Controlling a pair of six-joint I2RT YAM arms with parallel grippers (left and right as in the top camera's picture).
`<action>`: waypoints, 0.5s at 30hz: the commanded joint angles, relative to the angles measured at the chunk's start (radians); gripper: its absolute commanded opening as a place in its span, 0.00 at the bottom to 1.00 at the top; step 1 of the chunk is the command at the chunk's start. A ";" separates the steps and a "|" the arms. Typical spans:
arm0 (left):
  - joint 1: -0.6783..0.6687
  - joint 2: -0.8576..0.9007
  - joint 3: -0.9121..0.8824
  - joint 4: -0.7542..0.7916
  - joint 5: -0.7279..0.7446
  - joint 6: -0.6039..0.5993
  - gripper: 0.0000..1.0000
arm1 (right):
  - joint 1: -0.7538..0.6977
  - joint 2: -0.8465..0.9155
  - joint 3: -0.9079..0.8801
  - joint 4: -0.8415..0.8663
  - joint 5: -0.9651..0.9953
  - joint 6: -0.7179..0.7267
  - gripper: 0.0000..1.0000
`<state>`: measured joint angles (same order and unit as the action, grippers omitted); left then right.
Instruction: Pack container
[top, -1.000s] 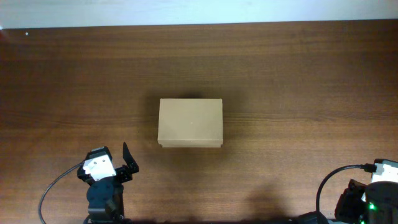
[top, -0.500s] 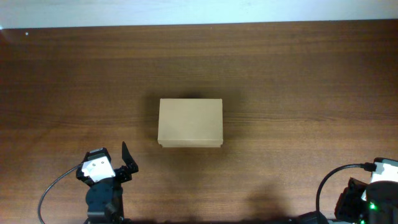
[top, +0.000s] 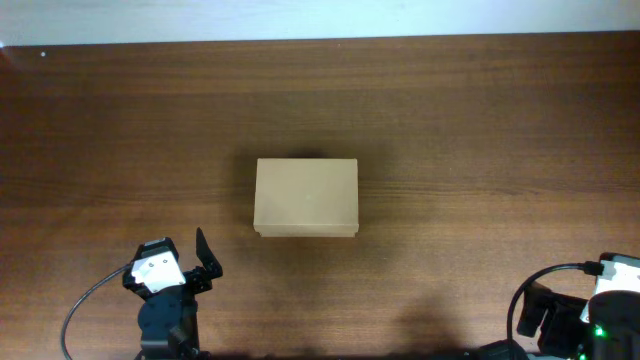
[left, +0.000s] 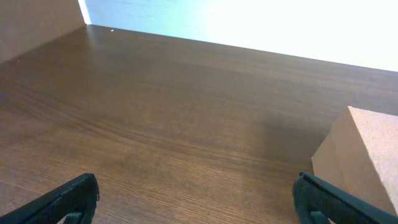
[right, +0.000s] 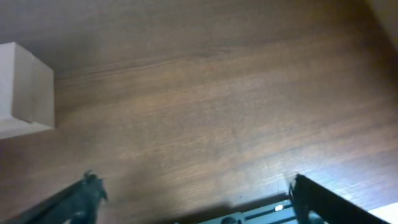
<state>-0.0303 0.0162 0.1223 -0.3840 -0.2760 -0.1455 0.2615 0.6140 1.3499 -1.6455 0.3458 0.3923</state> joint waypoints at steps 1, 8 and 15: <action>0.007 -0.011 -0.006 -0.001 0.008 0.016 0.99 | -0.006 -0.008 -0.003 0.004 0.005 0.005 0.99; 0.007 -0.011 -0.006 -0.001 0.008 0.016 0.99 | -0.006 -0.008 -0.003 0.005 0.006 0.005 0.99; 0.007 -0.011 -0.006 -0.001 0.008 0.016 0.99 | -0.006 -0.006 -0.007 0.270 0.008 -0.059 0.99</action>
<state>-0.0303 0.0154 0.1219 -0.3847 -0.2764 -0.1455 0.2615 0.6140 1.3487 -1.4281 0.3458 0.3790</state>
